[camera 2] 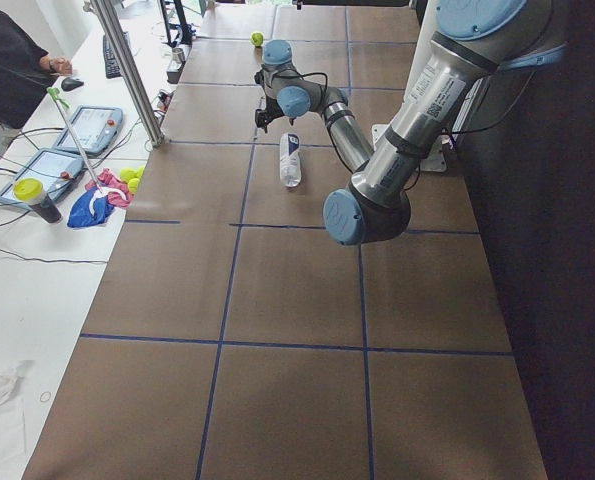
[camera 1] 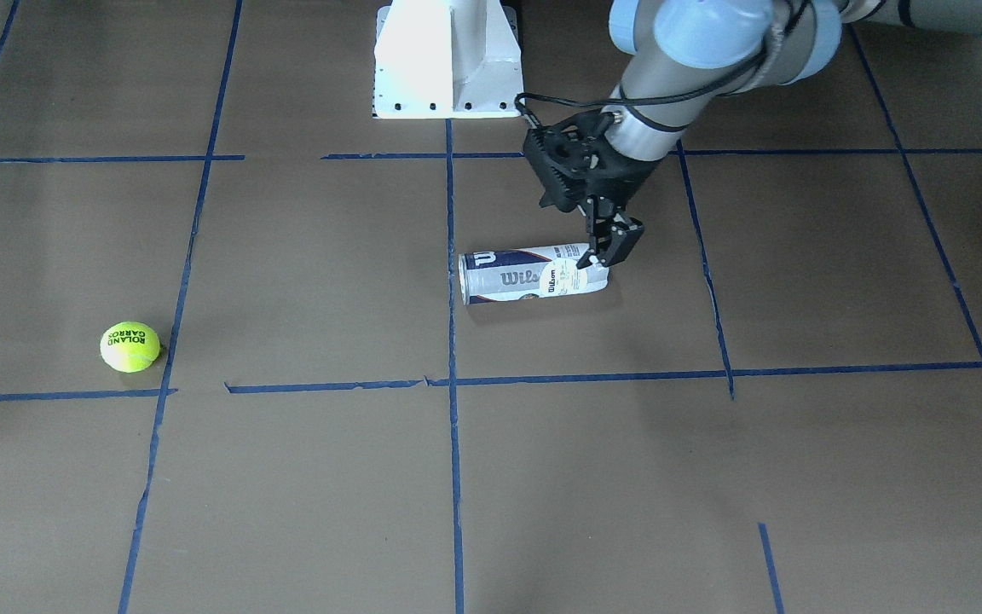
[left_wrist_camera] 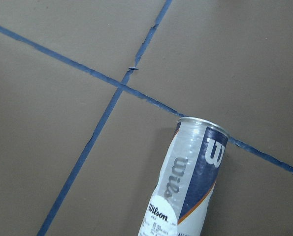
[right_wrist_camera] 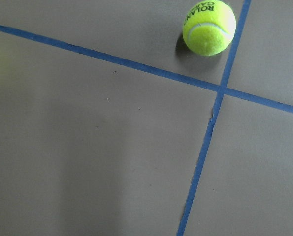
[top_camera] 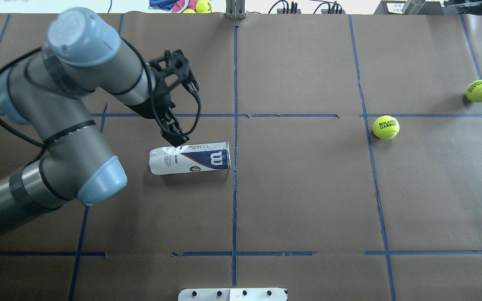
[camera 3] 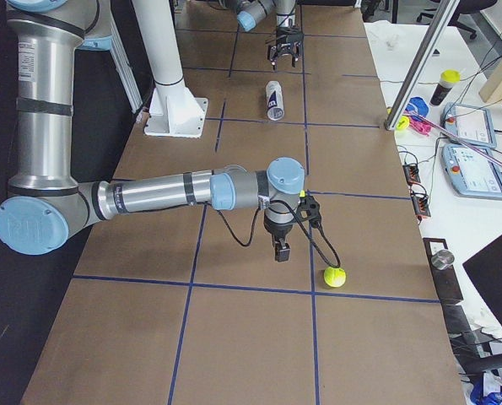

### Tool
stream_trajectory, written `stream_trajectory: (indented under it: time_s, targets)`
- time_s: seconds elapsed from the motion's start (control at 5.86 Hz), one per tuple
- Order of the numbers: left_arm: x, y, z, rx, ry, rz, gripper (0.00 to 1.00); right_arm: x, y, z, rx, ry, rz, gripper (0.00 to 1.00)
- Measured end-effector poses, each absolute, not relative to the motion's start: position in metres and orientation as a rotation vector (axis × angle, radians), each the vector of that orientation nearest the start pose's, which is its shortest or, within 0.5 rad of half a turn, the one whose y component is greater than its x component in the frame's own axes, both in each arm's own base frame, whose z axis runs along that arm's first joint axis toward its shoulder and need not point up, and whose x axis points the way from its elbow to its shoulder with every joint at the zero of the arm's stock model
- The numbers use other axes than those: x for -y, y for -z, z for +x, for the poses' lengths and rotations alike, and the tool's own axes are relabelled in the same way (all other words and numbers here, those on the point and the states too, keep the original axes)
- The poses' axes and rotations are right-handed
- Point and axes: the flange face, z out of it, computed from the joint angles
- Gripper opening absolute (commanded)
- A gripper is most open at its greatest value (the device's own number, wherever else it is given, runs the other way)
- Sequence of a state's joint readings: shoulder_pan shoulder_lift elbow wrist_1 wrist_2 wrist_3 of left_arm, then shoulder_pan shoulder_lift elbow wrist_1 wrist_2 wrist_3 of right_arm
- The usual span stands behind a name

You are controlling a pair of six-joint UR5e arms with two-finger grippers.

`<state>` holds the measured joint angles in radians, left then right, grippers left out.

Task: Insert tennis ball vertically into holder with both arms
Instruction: 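Move the left gripper down over the lying Wilson can, then grasp the Wilson can with the left gripper and lift it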

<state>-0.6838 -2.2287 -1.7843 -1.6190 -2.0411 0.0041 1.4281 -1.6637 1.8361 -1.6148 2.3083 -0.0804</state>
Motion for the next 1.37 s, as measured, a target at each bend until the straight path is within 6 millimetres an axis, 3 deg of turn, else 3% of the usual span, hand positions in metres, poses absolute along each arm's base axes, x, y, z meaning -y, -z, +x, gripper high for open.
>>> stream_trajectory:
  time_s: [0.34, 0.68, 1.02, 1.37]
  targets:
    - [0.463, -0.163, 0.505, -0.612, -1.185, 0.630, 1.00, 0.461, -0.577, -0.004, 0.749, 0.272, 0.102, 1.00]
    - [0.447, -0.168, 0.555, -0.454, -1.297, 0.622, 1.00, 0.461, -0.577, -0.007, 0.757, 0.278, 0.102, 1.00]
    - [0.447, -0.163, 0.582, -0.388, -1.328, 0.623, 1.00, 0.461, -0.576, -0.008, 0.759, 0.280, 0.102, 0.99]
    - [0.435, -0.160, 0.604, -0.366, -1.342, 0.622, 1.00, 0.461, -0.576, -0.009, 0.758, 0.282, 0.102, 1.00]
